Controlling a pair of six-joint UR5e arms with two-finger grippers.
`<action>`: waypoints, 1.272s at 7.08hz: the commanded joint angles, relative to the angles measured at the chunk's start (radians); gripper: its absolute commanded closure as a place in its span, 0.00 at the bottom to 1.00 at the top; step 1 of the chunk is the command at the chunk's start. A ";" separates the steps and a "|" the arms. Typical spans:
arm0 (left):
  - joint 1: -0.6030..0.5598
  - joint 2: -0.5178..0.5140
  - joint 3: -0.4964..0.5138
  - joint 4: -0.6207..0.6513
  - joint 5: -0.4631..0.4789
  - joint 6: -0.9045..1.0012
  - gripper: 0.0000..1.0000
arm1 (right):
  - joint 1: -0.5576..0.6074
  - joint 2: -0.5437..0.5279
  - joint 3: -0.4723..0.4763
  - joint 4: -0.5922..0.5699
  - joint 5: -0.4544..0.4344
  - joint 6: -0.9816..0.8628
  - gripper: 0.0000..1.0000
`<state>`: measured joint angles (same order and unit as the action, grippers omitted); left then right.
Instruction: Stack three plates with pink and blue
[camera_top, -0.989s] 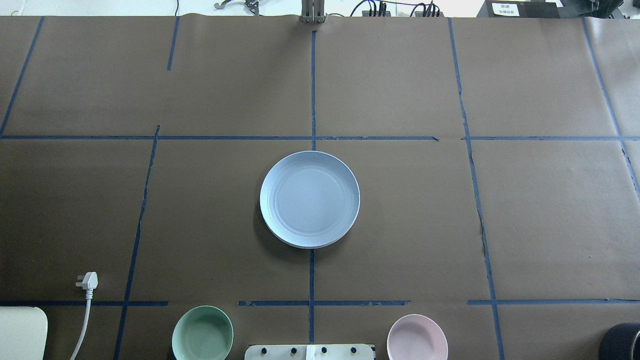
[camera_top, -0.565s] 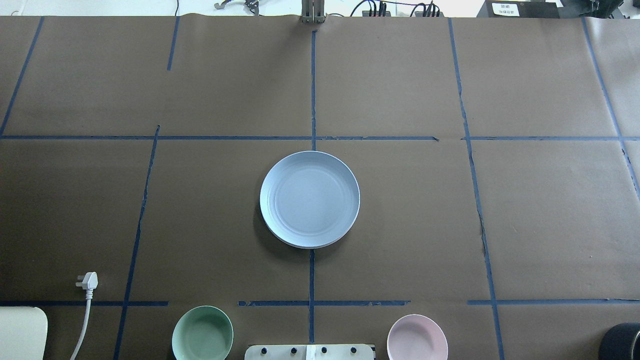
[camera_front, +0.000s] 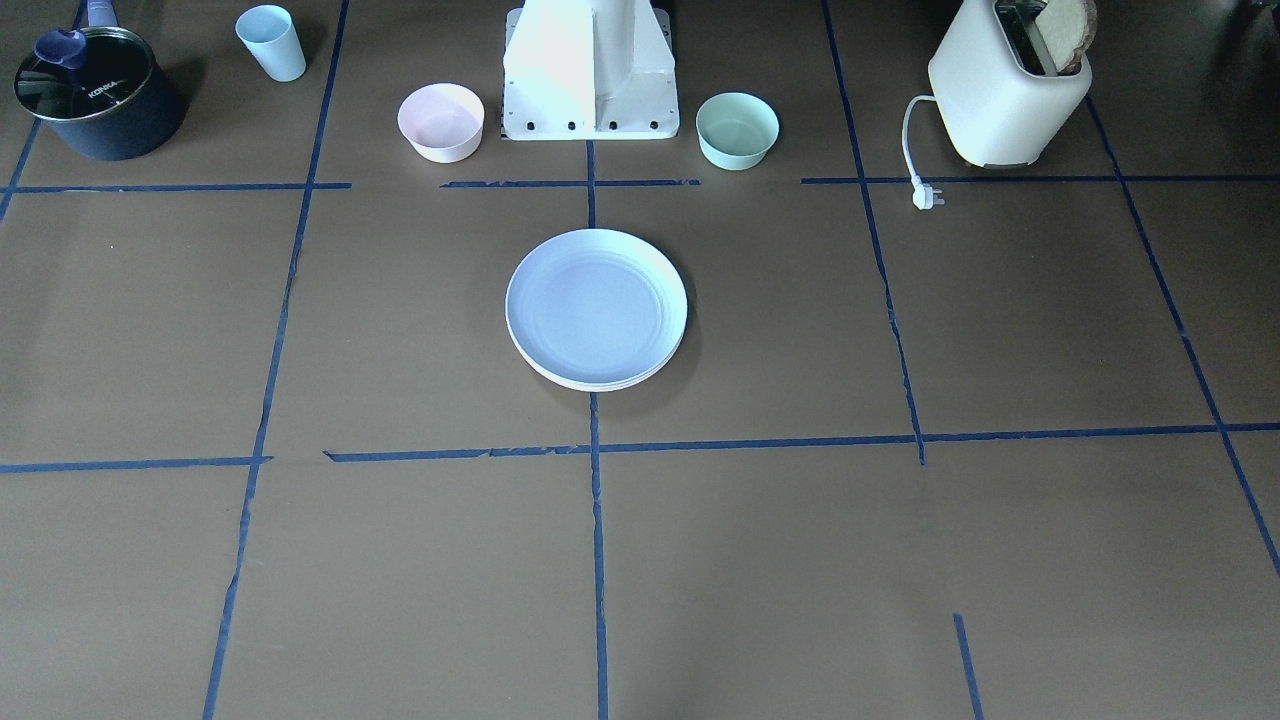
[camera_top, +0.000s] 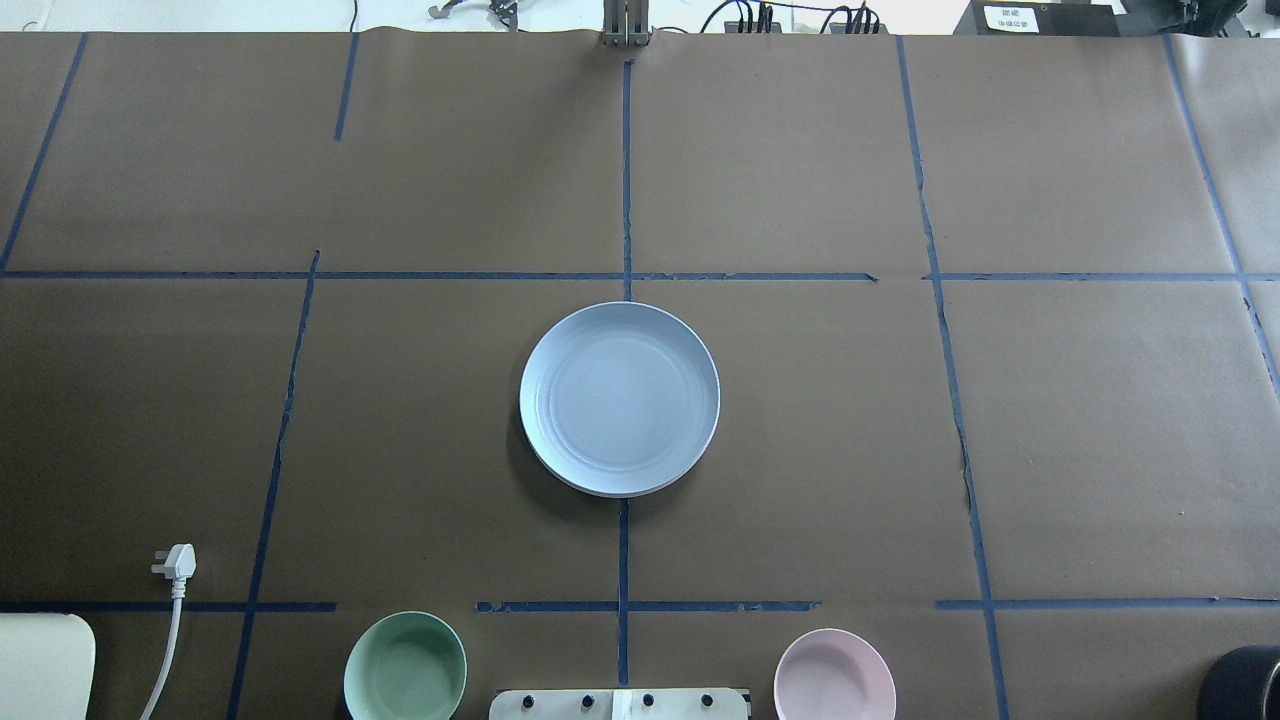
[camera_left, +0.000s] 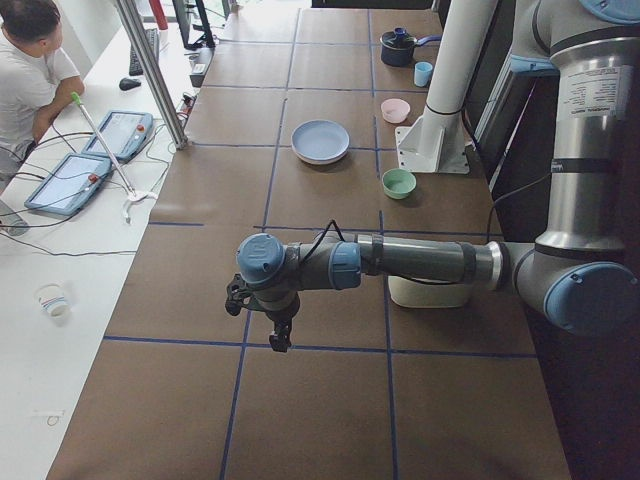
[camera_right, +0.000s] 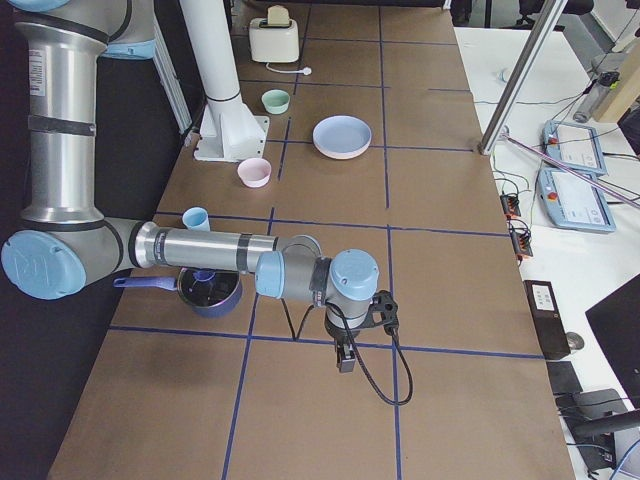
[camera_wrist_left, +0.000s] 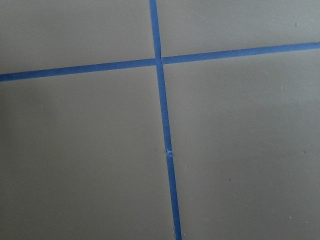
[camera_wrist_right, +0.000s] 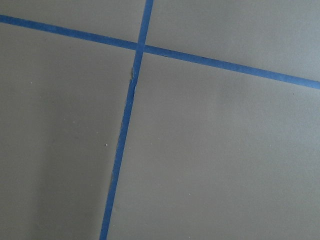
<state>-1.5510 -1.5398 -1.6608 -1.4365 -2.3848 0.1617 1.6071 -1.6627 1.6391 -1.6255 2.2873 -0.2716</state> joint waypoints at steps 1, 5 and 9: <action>0.000 -0.002 -0.007 0.001 0.030 0.004 0.00 | -0.006 0.000 -0.005 0.000 0.001 0.002 0.00; 0.002 0.000 -0.005 0.002 0.030 0.004 0.00 | -0.024 0.000 -0.004 0.003 0.014 0.003 0.00; 0.002 -0.005 -0.007 0.001 0.036 0.005 0.00 | -0.030 0.001 -0.001 0.004 0.015 0.022 0.00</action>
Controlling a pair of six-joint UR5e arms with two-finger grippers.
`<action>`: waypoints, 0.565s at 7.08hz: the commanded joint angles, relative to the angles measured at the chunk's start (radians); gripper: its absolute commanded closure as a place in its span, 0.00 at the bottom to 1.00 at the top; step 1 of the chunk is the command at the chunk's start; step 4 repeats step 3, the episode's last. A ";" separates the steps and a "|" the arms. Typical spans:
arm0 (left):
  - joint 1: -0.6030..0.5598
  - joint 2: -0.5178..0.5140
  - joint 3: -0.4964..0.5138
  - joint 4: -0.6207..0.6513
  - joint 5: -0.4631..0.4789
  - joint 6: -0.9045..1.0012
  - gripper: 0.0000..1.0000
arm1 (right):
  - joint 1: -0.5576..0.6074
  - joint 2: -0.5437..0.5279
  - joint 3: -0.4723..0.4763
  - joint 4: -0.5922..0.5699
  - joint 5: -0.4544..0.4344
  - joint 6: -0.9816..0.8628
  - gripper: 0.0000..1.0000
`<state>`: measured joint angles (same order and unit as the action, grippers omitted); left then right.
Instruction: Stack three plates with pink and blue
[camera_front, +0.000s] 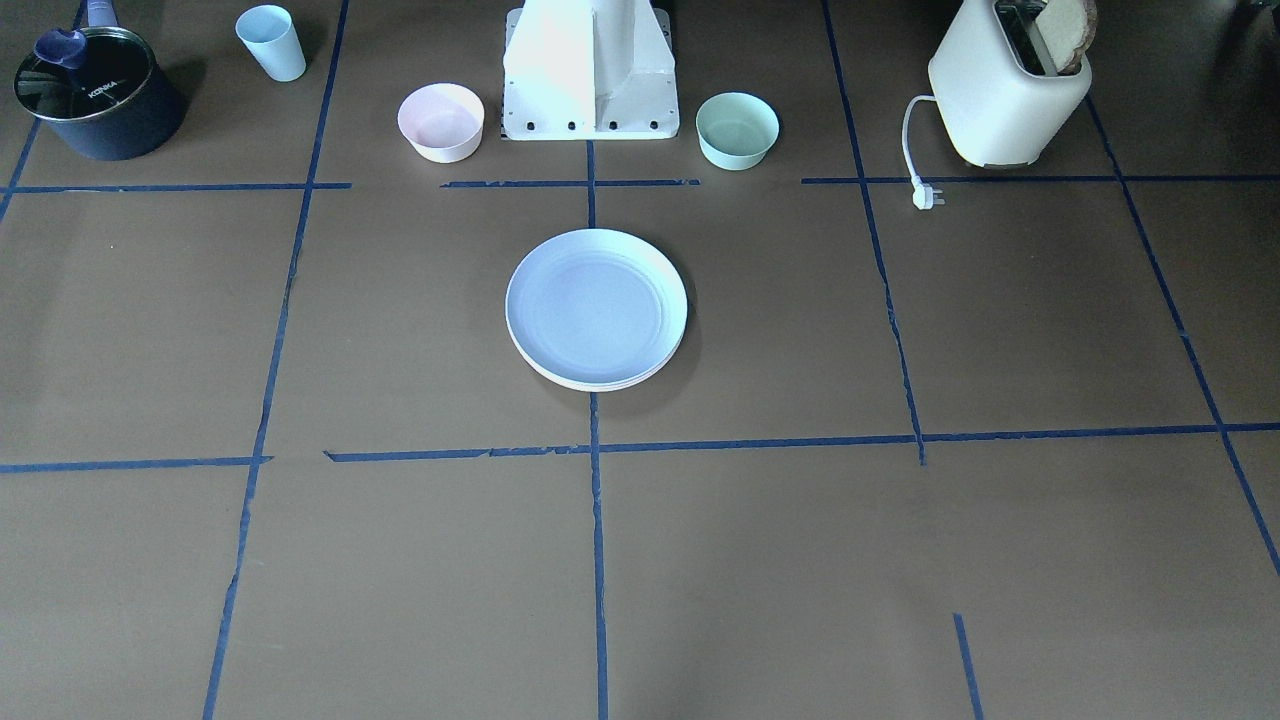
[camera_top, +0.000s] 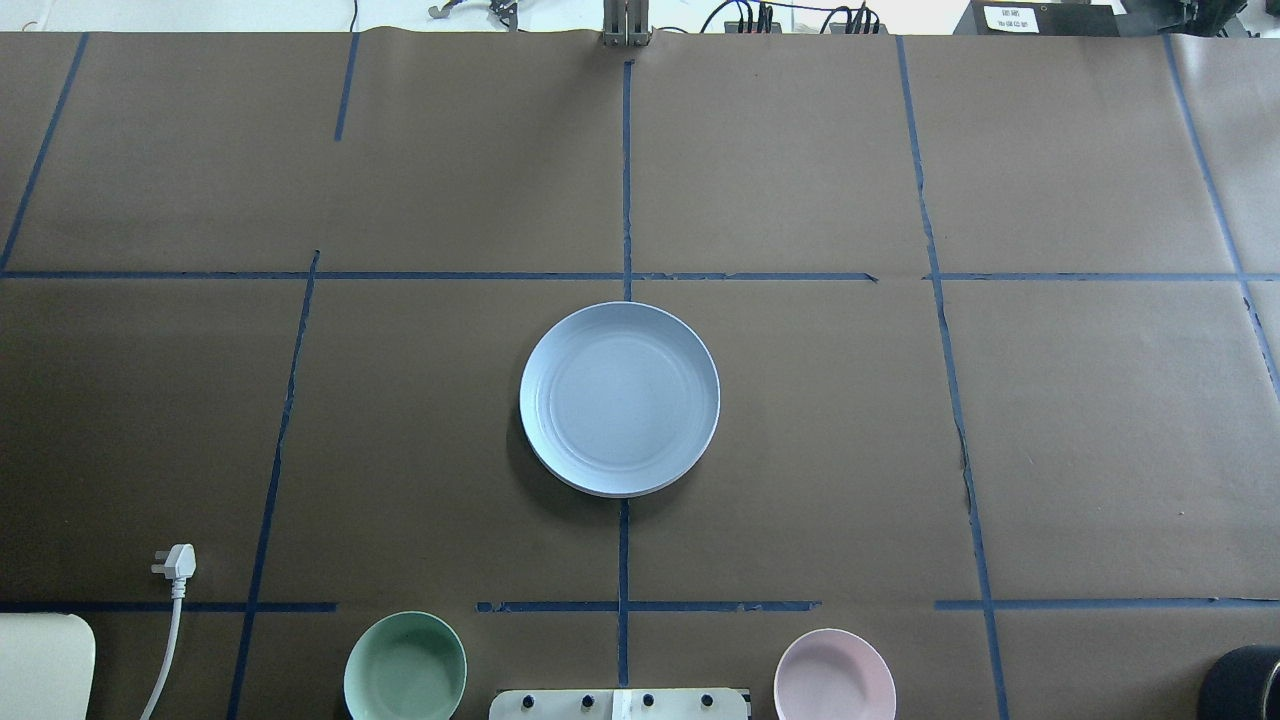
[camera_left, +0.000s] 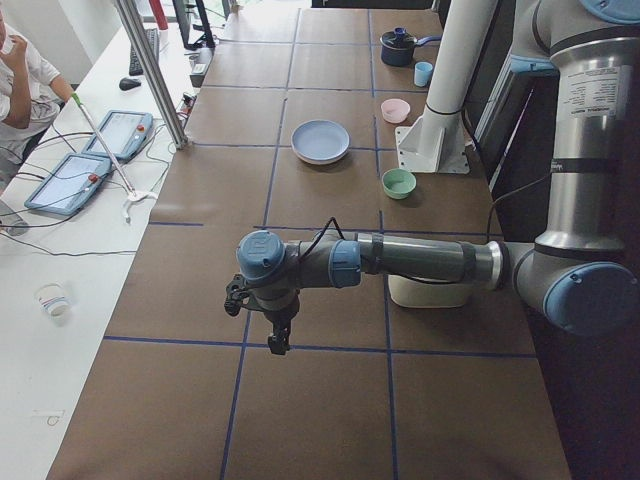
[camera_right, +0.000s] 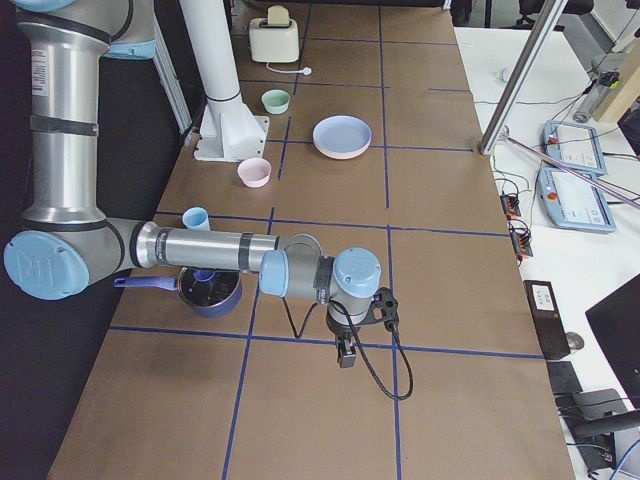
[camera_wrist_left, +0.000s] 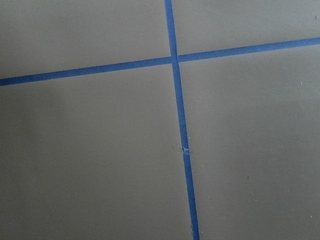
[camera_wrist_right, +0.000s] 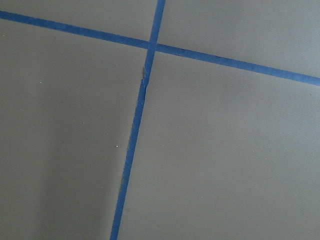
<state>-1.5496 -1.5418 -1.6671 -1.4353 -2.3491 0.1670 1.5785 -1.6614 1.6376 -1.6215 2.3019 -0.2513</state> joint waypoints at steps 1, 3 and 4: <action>0.000 -0.003 0.000 -0.001 0.001 0.000 0.00 | -0.003 0.000 0.001 0.000 0.008 0.001 0.00; 0.000 -0.009 0.000 -0.001 0.002 0.000 0.00 | -0.015 0.006 0.005 0.002 0.043 0.052 0.00; 0.000 -0.009 0.000 -0.001 0.002 0.000 0.00 | -0.015 0.006 0.005 0.002 0.043 0.052 0.00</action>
